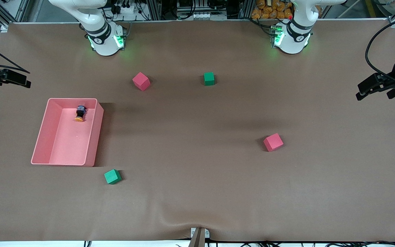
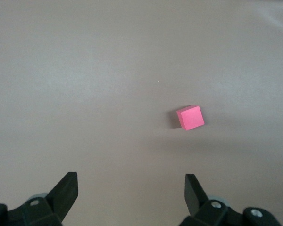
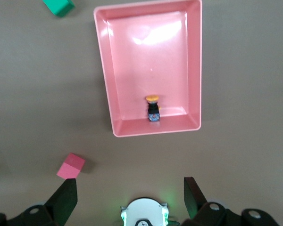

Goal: Place and upright button with both arms
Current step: 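Reach the right gripper into the pink tray toward the button, then grasp the yellow-capped button in the tray with the right gripper, then lift the button out of the tray and carry it to mid-table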

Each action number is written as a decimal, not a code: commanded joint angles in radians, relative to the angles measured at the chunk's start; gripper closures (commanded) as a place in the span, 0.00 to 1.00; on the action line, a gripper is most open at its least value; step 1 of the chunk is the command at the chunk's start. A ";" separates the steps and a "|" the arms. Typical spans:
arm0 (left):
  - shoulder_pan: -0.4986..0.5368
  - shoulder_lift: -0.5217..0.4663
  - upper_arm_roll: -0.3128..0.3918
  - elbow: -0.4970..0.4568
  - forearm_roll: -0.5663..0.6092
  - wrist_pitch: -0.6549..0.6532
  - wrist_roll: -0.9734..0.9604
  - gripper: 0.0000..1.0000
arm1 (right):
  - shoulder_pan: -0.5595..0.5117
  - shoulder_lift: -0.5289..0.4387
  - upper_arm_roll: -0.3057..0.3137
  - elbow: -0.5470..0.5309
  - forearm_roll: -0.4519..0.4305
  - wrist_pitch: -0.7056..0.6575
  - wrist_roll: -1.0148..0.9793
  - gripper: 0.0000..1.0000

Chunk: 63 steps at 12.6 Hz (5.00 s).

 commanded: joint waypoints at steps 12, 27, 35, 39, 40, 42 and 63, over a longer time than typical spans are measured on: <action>0.005 0.003 -0.005 0.014 -0.001 -0.019 0.004 0.00 | -0.065 0.031 -0.001 -0.770 -0.025 0.738 0.008 0.00; 0.003 0.010 -0.005 0.012 -0.001 -0.019 0.004 0.00 | -0.104 0.259 0.000 -0.908 -0.024 1.148 -0.171 0.00; 0.005 0.012 -0.005 0.012 -0.001 -0.019 0.006 0.00 | -0.105 0.265 0.002 -0.903 -0.011 1.136 -0.165 0.84; 0.005 0.012 -0.005 0.011 -0.001 -0.019 0.006 0.00 | -0.098 0.237 0.004 -0.894 -0.011 1.128 -0.160 0.90; 0.005 0.012 -0.005 0.012 -0.001 -0.019 0.006 0.00 | -0.096 0.225 0.004 -0.882 -0.011 1.105 -0.164 0.90; 0.005 0.012 -0.005 0.011 -0.001 -0.019 0.006 0.00 | -0.096 0.197 0.005 -0.845 -0.011 1.042 -0.168 0.90; 0.002 0.012 -0.007 0.008 -0.001 -0.021 0.004 0.00 | 0.503 0.472 0.007 -0.032 0.269 0.749 0.106 0.89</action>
